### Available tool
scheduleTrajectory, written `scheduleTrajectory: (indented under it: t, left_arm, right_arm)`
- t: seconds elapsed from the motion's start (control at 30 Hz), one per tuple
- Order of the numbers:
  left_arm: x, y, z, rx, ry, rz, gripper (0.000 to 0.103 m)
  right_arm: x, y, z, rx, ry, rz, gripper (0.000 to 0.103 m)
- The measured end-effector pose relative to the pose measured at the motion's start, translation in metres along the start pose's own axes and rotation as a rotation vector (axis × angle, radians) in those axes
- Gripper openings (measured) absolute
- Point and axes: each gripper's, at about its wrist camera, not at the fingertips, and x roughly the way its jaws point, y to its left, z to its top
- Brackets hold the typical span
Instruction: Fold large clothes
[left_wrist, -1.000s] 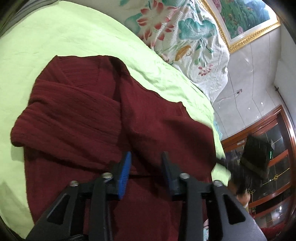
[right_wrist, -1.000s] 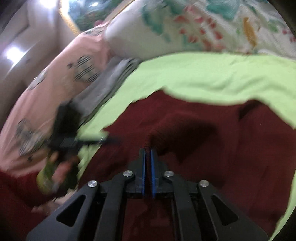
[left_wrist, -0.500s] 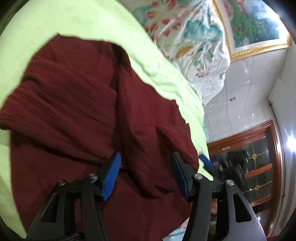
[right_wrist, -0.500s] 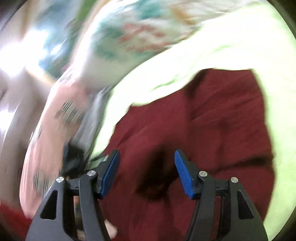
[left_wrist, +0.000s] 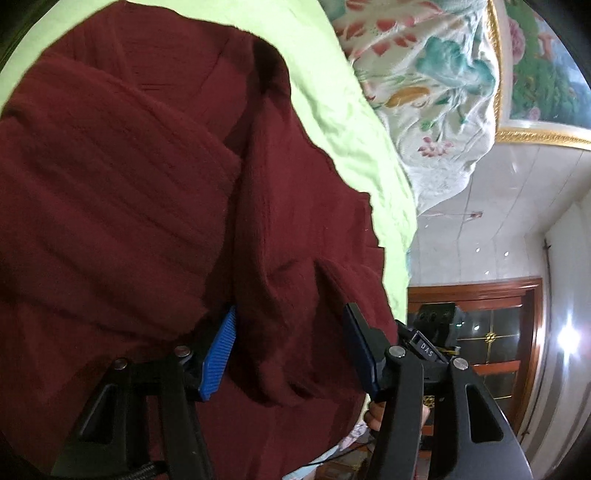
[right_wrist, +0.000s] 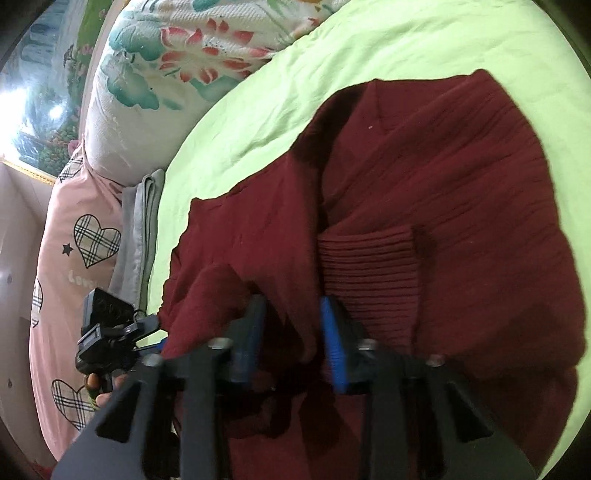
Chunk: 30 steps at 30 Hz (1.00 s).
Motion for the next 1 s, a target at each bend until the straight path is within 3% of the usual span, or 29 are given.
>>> scheduleTrajectory:
  t: [0.03, 0.07, 0.1, 0.17, 0.27, 0.33, 0.43, 0.53, 0.63, 0.67, 0.7, 0.73, 0.83, 0.87, 0.93, 0.97, 1.0]
  left_arm:
    - [0.007, -0.004, 0.001, 0.026, 0.015, 0.025, 0.025]
    - [0.012, -0.006, 0.000, 0.046, 0.026, 0.040, 0.006]
    - [0.013, -0.011, -0.001, 0.075, 0.022, 0.046, 0.002]
    - [0.002, -0.024, -0.002, 0.162, -0.044, 0.012, 0.002]
    - [-0.038, -0.043, -0.001, 0.303, -0.214, -0.146, 0.002]
    - [-0.063, -0.049, -0.002, 0.435, -0.325, -0.185, 0.002]
    - [-0.056, -0.037, 0.009, 0.463, -0.264, -0.176, 0.002]
    - [-0.039, -0.021, 0.010, 0.440, -0.200, -0.063, 0.001]
    - [-0.034, -0.003, 0.007, 0.374, -0.162, -0.072, 0.005]
    - [-0.036, 0.003, 0.007, 0.356, -0.161, -0.083, 0.006]
    - [-0.038, 0.007, 0.006, 0.337, -0.163, -0.095, 0.013]
    - [-0.040, 0.013, 0.006, 0.316, -0.166, -0.105, 0.025]
    - [-0.042, 0.022, 0.009, 0.259, -0.181, -0.125, 0.052]
    - [-0.039, 0.023, 0.012, 0.248, -0.183, -0.115, 0.052]
    - [-0.029, 0.018, 0.015, 0.248, -0.170, -0.086, 0.047]
    - [-0.023, 0.014, 0.014, 0.265, -0.163, -0.080, 0.037]
    - [-0.022, 0.011, 0.013, 0.282, -0.152, -0.088, 0.007]
  right_arm:
    - [0.001, 0.001, 0.001, 0.000, 0.002, 0.002, 0.004]
    - [0.000, 0.000, 0.002, 0.007, -0.007, 0.010, 0.004]
    - [-0.004, 0.000, 0.003, 0.012, -0.022, 0.026, 0.004]
    - [-0.019, 0.003, 0.009, 0.017, -0.087, 0.122, 0.004]
    - [-0.063, 0.009, 0.012, -0.036, -0.277, 0.351, 0.000]
    - [-0.086, 0.008, 0.011, -0.073, -0.380, 0.417, 0.000]
    - [-0.082, 0.001, 0.013, -0.085, -0.346, 0.292, 0.000]
    - [-0.059, -0.007, 0.007, -0.033, -0.239, 0.239, 0.001]
    - [-0.041, -0.008, -0.002, -0.006, -0.163, 0.197, 0.010]
    - [-0.036, -0.005, -0.005, -0.012, -0.151, 0.191, 0.024]
    - [-0.029, -0.003, -0.008, -0.012, -0.134, 0.186, 0.048]
    - [-0.025, -0.002, -0.009, -0.012, -0.120, 0.180, 0.057]
    - [-0.005, 0.006, -0.010, -0.030, -0.081, 0.128, 0.058]
    - [0.002, 0.007, -0.010, -0.029, -0.066, 0.094, 0.057]
    - [0.012, 0.009, -0.008, -0.035, -0.047, 0.036, 0.033]
    - [0.015, 0.007, -0.007, -0.029, -0.033, 0.041, 0.003]
    - [0.016, 0.006, -0.004, -0.010, -0.016, 0.071, 0.003]
